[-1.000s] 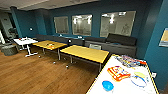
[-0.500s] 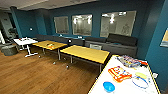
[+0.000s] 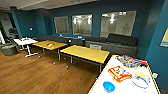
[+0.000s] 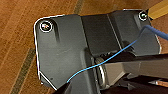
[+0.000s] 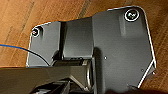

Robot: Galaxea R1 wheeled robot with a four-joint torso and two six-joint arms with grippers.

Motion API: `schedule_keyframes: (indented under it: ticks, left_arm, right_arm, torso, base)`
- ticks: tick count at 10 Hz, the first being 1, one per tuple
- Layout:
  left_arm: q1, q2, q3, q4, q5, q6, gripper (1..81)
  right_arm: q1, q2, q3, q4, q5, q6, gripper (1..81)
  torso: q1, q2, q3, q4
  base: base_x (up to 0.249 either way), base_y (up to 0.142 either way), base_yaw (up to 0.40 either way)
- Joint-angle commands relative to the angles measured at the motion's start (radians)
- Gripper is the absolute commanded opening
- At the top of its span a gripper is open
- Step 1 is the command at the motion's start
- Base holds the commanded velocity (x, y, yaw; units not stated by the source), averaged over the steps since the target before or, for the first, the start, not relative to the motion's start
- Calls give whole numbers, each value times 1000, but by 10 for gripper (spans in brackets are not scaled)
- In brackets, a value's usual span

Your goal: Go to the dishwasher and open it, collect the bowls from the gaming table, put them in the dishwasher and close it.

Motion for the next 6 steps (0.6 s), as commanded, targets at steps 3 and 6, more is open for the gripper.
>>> schedule_keyframes:
  ticks: [3,6]
  left_arm:
    - [-55,2,-1,1,51,3,811]
    - [-55,2,-1,7,53,3,811]
  right_arm:
    - [50,4,2,0,-51,-2,811]
    - [52,5,2,0,-48,-2,811]
  torso:
    - [0,0,0,0]
    - [0,0,0,0]
  base:
    - [0,0,-306]
    - [0,0,-392]
